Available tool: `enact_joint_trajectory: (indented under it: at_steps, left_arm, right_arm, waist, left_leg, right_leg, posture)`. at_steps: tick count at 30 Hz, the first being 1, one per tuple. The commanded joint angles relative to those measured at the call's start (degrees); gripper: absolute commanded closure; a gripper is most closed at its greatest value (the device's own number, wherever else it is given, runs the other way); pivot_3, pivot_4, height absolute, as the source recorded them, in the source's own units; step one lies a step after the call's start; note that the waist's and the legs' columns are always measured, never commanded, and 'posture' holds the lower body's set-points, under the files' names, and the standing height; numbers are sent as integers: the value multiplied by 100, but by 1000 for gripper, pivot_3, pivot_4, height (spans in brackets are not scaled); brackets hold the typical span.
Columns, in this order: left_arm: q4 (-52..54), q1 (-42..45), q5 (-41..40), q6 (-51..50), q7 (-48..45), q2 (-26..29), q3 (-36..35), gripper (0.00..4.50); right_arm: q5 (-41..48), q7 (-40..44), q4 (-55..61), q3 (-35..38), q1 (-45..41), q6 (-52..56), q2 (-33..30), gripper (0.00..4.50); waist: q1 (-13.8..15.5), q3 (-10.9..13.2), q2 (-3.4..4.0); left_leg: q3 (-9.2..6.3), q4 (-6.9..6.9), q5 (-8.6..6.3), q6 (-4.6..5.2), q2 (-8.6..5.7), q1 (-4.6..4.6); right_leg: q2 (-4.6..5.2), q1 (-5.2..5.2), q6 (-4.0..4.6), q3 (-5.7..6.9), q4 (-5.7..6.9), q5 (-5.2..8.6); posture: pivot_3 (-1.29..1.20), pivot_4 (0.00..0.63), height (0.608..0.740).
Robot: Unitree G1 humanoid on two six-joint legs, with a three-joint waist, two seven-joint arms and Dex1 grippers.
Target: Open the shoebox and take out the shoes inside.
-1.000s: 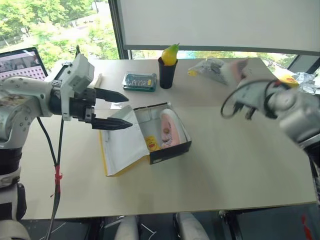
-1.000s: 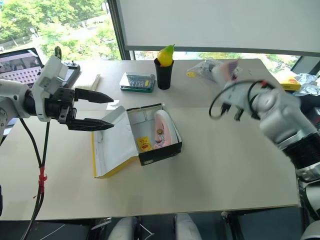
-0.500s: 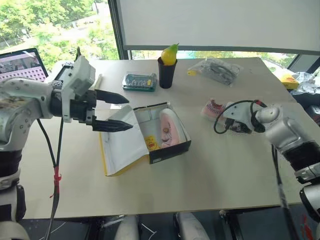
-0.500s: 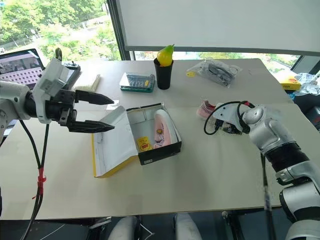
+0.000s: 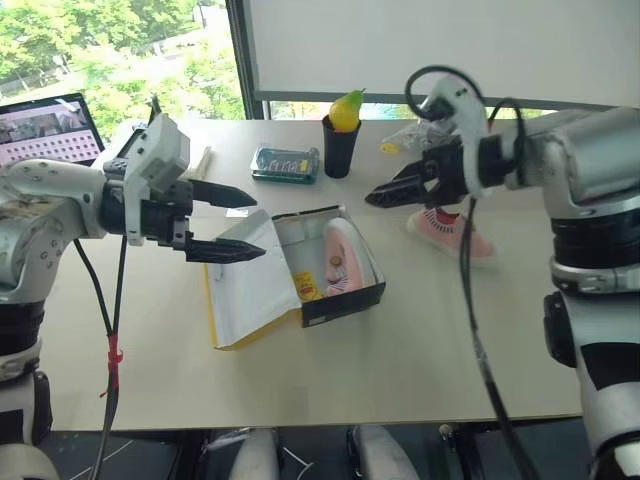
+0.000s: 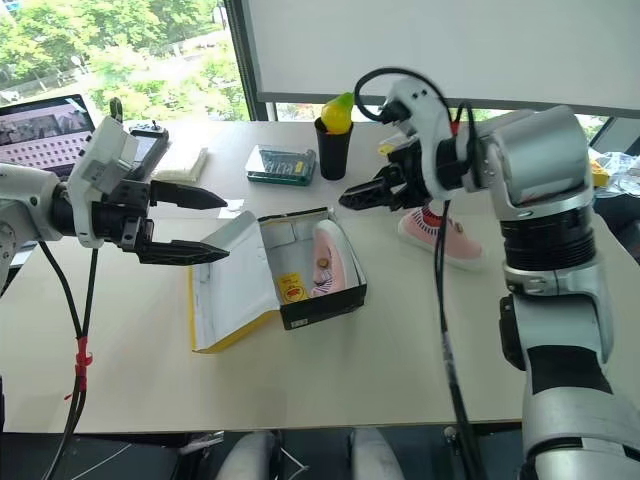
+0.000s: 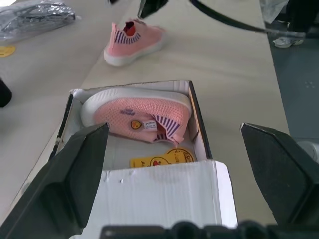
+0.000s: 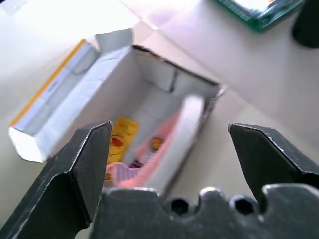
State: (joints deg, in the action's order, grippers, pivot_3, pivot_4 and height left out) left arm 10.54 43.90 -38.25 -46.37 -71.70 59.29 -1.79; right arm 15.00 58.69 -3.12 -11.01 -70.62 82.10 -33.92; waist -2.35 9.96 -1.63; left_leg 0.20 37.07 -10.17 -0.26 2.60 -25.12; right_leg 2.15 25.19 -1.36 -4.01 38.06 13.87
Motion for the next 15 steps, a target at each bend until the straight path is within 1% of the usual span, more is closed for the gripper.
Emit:
enact_joint_trajectory:
  at_steps: [1,3,4,6,8,11,15]
  left_arm:
    - [180,-82,-14,44,118,83,-289,0]
    - [206,-125,-17,49,157,83,-309,0]
    - [233,-158,-30,46,176,88,-329,0]
    - [280,-213,-59,30,217,89,-364,0]
    - [321,-256,-73,13,262,78,-397,0]
    - [389,-312,-125,-46,330,77,-477,0]
    - [478,-504,-195,-126,375,178,-670,0]
  right_arm:
    - [279,127,625,-531,66,-503,50,71]
    - [314,201,658,-807,74,-723,55,71]
    - [153,152,576,-1032,106,-1042,53,71]
    - [-407,-75,129,-1536,169,-2033,84,71]
    - [-988,-353,-663,-1924,151,-3120,218,71]
    - [-1410,-421,-1676,-2118,2,-4117,465,71]
    - [-1734,-178,-2293,-2207,-125,-4900,662,71]
  waist:
    - [-7,0,0]
    - [-8,0,0]
    - [-8,0,0]
    - [-13,0,0]
    - [-19,-1,-1]
    - [-28,-1,-2]
    - [-42,-1,-1]
  left_leg:
    - [1,0,0,0,0,-1]
    - [-1,0,0,0,1,-2]
    - [-1,0,0,0,1,-3]
    - [0,2,0,0,1,-3]
    - [0,5,0,0,1,-1]
    - [2,4,1,-1,1,4]
    - [1,-2,1,-1,2,-7]
  right_leg:
    - [0,1,0,0,0,0]
    - [-1,3,0,1,1,0]
    - [-1,5,0,1,2,0]
    - [-1,3,0,1,2,0]
    - [-1,0,0,1,2,0]
    - [-1,-1,0,0,2,0]
    - [-2,11,1,0,0,-1]
  posture:
    - [0,150,732]
    - [0,150,732]
    - [0,150,732]
    - [0,150,732]
    - [0,150,732]
    - [0,150,732]
    - [0,150,732]
